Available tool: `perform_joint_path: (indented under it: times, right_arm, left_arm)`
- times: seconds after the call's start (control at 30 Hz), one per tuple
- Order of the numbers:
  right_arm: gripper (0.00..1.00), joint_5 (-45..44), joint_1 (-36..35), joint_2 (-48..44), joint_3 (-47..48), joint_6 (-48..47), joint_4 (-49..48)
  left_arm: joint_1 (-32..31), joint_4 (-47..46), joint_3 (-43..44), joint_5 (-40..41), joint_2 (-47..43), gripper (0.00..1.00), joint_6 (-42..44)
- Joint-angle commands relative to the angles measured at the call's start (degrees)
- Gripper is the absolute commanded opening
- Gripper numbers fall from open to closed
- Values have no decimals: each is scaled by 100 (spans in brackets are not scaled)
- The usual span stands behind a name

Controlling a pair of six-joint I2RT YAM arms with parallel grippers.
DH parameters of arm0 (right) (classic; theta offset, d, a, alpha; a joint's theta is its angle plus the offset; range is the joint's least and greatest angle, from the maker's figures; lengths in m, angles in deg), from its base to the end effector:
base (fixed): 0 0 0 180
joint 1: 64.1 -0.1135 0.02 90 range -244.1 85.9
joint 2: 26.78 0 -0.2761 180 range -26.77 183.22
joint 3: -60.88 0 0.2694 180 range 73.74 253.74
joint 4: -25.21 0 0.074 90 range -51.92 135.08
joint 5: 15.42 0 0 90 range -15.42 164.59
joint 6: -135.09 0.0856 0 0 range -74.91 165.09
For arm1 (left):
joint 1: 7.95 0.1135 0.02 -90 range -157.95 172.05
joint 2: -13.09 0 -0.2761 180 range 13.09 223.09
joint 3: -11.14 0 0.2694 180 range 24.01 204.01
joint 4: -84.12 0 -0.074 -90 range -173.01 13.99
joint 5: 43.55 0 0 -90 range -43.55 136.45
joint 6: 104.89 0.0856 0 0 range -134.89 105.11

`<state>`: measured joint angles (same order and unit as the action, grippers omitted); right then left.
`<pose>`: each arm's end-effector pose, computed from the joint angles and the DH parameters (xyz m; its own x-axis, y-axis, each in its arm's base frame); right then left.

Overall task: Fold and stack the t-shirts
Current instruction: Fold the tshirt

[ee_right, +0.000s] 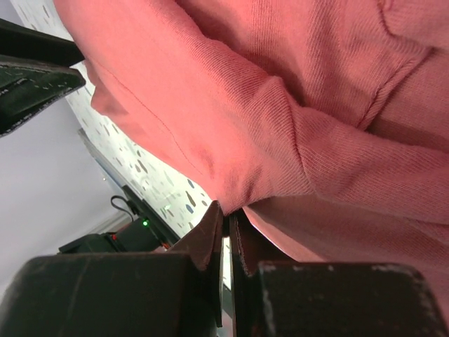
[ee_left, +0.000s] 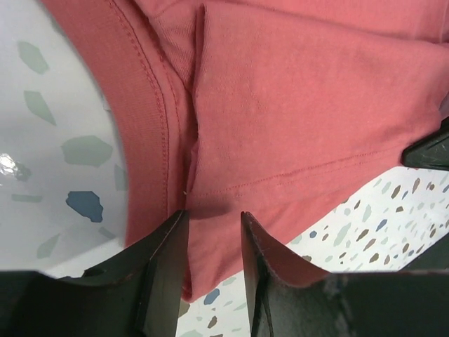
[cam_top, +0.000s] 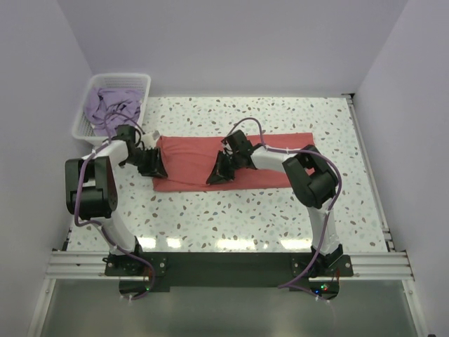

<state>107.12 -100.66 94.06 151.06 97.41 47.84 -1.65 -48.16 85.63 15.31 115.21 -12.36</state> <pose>0.3586 0.3233 0.0960 -0.9954 0.0924 -0.0241 0.0448 0.6748 0.7367 0.3566 -0.0052 0.1160 -0.9591 -0.0679 -0.2748 0.0785 0.8689 -0.4887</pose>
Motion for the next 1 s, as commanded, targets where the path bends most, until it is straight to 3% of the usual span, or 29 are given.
perform_joint_path:
  times: [0.0, 0.37, 0.67, 0.97]
  right_arm:
    - [0, 43, 43, 107, 38, 77, -123]
    - [0, 86, 52, 159, 55, 95, -150]
    - [0, 104, 52, 177, 90, 86, -150]
    - [0, 104, 52, 195, 99, 86, -150]
  left_arm:
    - [37, -207, 244, 29, -88, 40, -103]
    - [-33, -233, 192, -103, -44, 31, -15]
    - [-42, -339, 122, 380, -105, 36, -85]
    - [-103, -286, 139, 205, 62, 33, 11]
